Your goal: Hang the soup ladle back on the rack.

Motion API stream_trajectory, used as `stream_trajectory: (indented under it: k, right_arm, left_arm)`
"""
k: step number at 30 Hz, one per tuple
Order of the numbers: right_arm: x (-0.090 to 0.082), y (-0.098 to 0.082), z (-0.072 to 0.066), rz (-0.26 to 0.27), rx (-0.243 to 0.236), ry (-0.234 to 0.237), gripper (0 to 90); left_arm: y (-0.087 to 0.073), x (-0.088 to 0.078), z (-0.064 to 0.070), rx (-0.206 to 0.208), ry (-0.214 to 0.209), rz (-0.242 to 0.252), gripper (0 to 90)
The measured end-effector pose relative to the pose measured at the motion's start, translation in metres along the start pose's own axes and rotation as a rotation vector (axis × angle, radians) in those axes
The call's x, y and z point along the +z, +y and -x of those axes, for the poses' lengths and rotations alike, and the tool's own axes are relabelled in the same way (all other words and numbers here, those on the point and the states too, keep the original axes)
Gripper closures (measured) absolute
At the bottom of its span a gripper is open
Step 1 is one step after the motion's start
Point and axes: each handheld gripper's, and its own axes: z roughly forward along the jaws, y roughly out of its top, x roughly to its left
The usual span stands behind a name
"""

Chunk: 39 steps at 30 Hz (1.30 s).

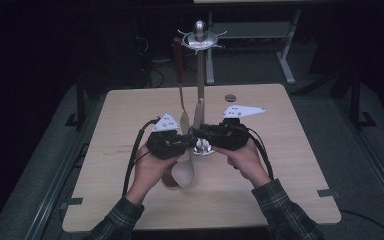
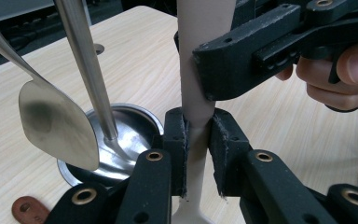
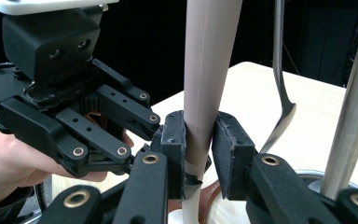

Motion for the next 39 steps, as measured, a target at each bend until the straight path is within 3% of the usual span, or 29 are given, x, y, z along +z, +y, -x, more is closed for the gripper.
stream_trajectory:
  k: [10,15,19,25,32,39]
  right_arm:
    - [-0.002,-0.002,0.000,0.010,-0.007,0.009,76.3]
    - [-0.003,-0.002,-0.001,0.009,-0.033,0.008,76.4]
    - [-0.006,-0.002,0.000,0.010,-0.038,-0.002,76.4]
    - [-0.012,0.001,0.002,0.003,-0.057,-0.019,76.4]
    - [-0.020,0.009,0.001,0.011,-0.084,-0.027,76.4]
    - [-0.028,0.021,0.001,0.023,-0.105,-0.014,76.5]
  left_arm:
    - [-0.001,0.000,-0.001,0.000,-0.027,0.006,75.6]
    - [-0.001,-0.003,0.000,0.009,-0.031,-0.016,61.8]
    - [-0.003,-0.008,-0.001,0.025,-0.036,-0.064,52.1]
    - [-0.008,-0.026,-0.004,0.024,-0.048,-0.094,46.2]
    - [-0.024,-0.051,-0.015,0.019,-0.019,-0.116,41.7]
    - [-0.055,-0.068,-0.031,-0.012,0.010,-0.160,37.7]
